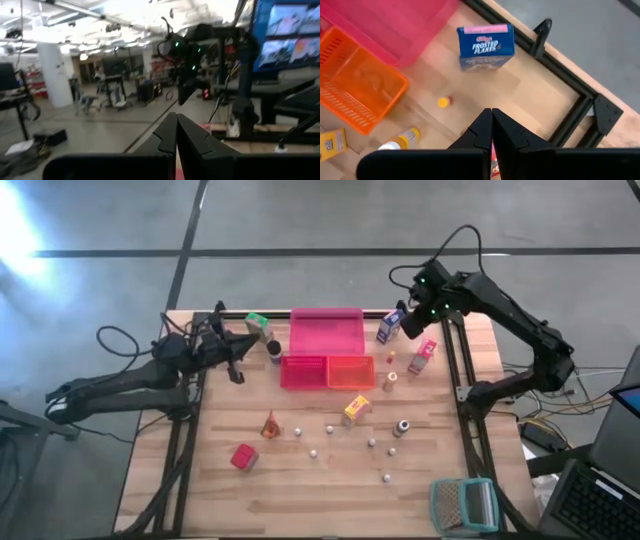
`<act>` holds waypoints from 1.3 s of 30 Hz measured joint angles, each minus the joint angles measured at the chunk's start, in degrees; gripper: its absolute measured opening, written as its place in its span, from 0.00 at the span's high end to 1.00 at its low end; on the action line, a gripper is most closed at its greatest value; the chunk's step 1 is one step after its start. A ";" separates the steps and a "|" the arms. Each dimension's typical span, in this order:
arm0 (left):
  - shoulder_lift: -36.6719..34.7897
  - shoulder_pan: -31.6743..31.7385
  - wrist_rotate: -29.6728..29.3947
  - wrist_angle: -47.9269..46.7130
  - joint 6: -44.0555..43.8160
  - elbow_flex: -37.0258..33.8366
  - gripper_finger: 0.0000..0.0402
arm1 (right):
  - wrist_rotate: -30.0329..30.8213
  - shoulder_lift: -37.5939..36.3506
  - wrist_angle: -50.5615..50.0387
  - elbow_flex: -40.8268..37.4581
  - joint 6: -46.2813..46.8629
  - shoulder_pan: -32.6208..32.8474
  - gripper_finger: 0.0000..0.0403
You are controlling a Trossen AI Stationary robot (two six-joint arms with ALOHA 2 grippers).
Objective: Pick & Place Kitchen Items
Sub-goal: Put the red cereal box into the pink bin
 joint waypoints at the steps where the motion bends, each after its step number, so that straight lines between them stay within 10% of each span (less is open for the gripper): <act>1: 0.00 0.00 -0.61 -0.44 0.42 0.07 0.98 | -0.02 0.32 -0.97 0.52 0.98 0.08 0.98; 11: 0.00 0.02 -1.74 -1.81 0.58 -0.12 0.98 | 3.98 0.34 -15.24 5.81 15.15 0.19 0.86; 23: 0.00 0.09 -1.71 -4.05 0.52 -0.21 0.98 | 1.55 -0.85 -18.69 3.96 41.37 0.13 0.44; 39: -0.02 0.09 -1.69 -6.87 0.36 -0.23 0.98 | -0.64 -0.68 -14.57 -5.07 50.93 0.26 0.19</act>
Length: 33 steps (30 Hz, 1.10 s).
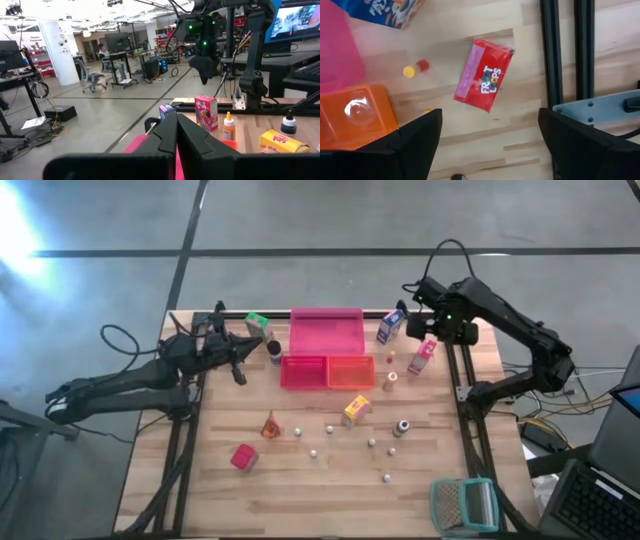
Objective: Pick & Place Kitchen Items
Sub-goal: Put the red cereal box into the pink bin
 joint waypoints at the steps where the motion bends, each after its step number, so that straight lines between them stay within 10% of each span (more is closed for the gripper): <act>1: 0.00 0.00 0.00 -0.04 -0.08 0.00 0.98 | -0.05 0.00 0.77 -0.75 0.19 -0.03 0.19; 33: 0.02 0.01 0.06 -3.38 -0.46 -0.02 0.98 | -1.07 -0.09 26.41 -22.39 5.70 -5.94 0.27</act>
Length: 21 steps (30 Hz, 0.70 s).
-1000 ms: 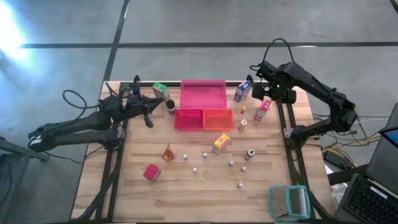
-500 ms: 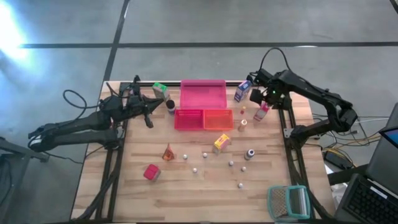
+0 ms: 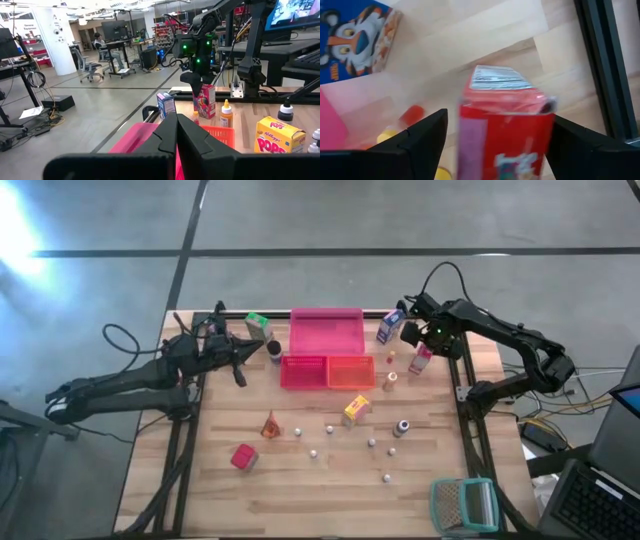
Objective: Pick & Place Kitchen Items
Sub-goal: Put the red cereal box into the pink bin
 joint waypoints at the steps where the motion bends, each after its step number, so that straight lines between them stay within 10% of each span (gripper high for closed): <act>1: 0.00 -0.01 -0.01 -0.01 0.00 0.00 0.98 | 0.03 0.00 0.16 -0.27 -0.05 -0.01 0.26; 21: 0.00 -0.01 -0.01 -0.45 -0.42 0.00 0.98 | 0.05 0.00 7.56 -6.97 -1.25 0.03 0.35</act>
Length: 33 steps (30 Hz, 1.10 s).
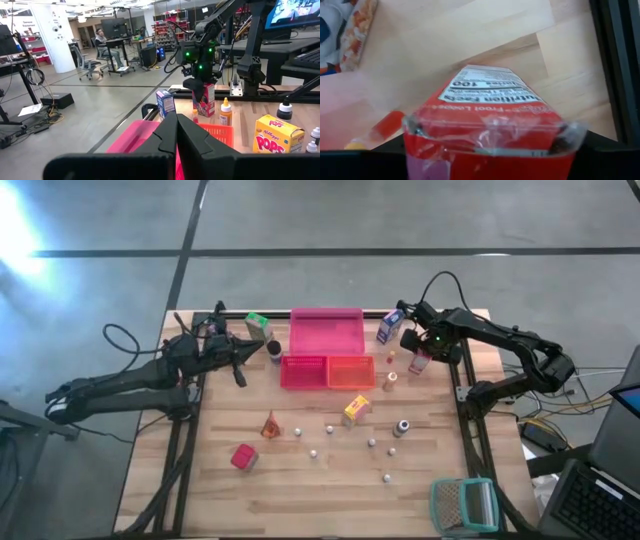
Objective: Pick & Place Kitchen Items
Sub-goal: Put the red cereal box into the pink bin
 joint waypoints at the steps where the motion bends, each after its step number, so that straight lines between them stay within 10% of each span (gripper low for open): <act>1: 0.00 0.00 0.00 0.00 0.00 0.00 0.98 | 0.02 0.00 0.31 -0.10 -0.03 0.00 0.37; 21: -0.02 0.00 0.00 -1.74 0.37 0.02 0.98 | 0.07 -0.31 -0.32 2.60 -4.33 -0.04 0.59; 33: -0.02 0.02 0.00 -1.66 0.26 0.04 0.98 | 3.42 -2.08 -14.58 21.06 -12.35 -0.39 0.61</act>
